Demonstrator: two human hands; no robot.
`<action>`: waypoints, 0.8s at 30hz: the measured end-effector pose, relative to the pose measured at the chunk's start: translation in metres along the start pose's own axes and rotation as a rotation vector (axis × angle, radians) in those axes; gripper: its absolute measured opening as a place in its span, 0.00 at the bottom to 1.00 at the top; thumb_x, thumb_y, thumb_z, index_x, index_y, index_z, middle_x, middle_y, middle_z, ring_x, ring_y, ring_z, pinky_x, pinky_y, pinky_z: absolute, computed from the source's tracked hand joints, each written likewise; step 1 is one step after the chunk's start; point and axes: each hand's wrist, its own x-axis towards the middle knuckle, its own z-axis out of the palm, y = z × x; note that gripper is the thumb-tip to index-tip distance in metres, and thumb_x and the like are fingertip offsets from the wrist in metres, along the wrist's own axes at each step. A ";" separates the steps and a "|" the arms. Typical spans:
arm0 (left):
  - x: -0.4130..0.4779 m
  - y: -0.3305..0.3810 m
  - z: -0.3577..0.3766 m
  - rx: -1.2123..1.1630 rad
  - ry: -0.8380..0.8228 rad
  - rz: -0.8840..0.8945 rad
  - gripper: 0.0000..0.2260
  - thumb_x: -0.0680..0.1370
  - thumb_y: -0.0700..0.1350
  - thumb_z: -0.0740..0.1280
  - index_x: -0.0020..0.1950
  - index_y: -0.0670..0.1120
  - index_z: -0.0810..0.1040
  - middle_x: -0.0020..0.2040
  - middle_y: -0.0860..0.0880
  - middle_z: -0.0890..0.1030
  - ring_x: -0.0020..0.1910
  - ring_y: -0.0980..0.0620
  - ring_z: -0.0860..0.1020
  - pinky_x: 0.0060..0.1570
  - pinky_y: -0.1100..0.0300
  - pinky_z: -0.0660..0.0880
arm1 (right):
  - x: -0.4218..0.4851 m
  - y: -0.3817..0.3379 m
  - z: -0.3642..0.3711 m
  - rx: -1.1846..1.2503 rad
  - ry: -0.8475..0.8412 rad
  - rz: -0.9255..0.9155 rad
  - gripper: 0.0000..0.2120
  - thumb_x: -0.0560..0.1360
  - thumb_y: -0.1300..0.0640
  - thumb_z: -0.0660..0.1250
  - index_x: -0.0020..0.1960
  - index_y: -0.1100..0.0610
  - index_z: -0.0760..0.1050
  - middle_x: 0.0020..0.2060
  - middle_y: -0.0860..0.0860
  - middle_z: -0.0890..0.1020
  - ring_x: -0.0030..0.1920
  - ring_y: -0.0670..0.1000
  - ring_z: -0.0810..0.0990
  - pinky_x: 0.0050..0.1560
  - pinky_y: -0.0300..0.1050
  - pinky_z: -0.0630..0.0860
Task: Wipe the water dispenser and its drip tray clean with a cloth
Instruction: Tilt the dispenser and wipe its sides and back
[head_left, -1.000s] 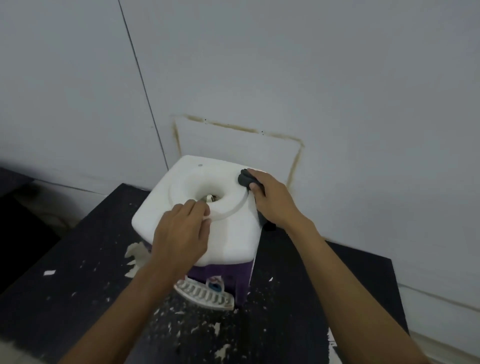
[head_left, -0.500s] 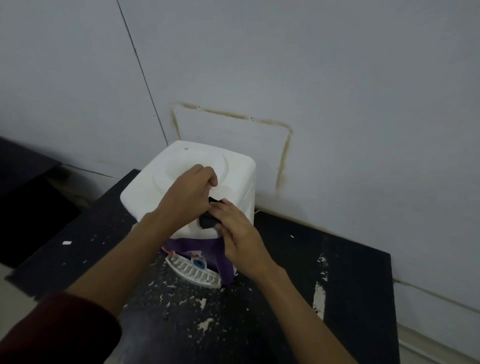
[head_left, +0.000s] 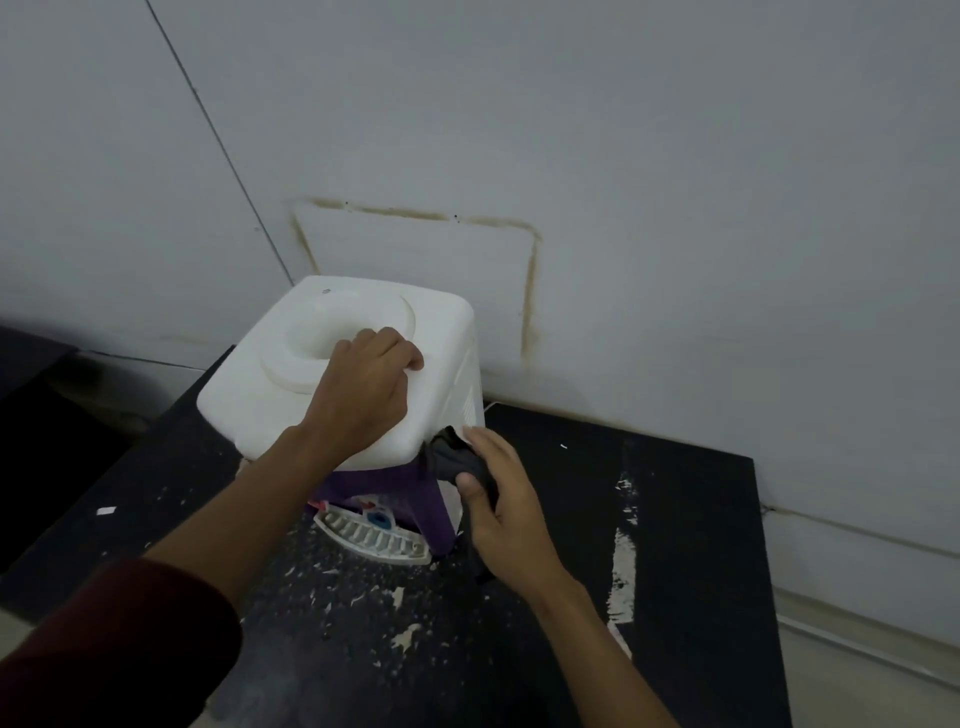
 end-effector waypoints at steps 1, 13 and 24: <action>0.002 0.001 0.002 0.009 0.015 -0.002 0.11 0.73 0.33 0.61 0.47 0.42 0.81 0.45 0.46 0.80 0.40 0.44 0.74 0.39 0.51 0.67 | -0.004 0.005 -0.004 0.032 0.038 0.070 0.19 0.83 0.55 0.61 0.74 0.50 0.68 0.69 0.44 0.73 0.69 0.43 0.71 0.71 0.45 0.70; -0.004 0.020 0.018 0.092 0.072 -0.177 0.09 0.79 0.40 0.62 0.55 0.45 0.80 0.62 0.45 0.80 0.62 0.43 0.74 0.56 0.49 0.68 | 0.005 0.044 -0.043 0.248 0.131 0.373 0.10 0.83 0.51 0.60 0.61 0.39 0.75 0.55 0.45 0.81 0.53 0.46 0.82 0.55 0.58 0.81; -0.002 0.016 0.027 0.005 0.070 -0.396 0.13 0.81 0.45 0.61 0.62 0.45 0.79 0.67 0.48 0.78 0.67 0.45 0.74 0.63 0.51 0.66 | 0.025 0.044 -0.006 0.342 0.009 0.159 0.17 0.83 0.52 0.62 0.70 0.45 0.69 0.63 0.37 0.75 0.66 0.38 0.72 0.69 0.47 0.72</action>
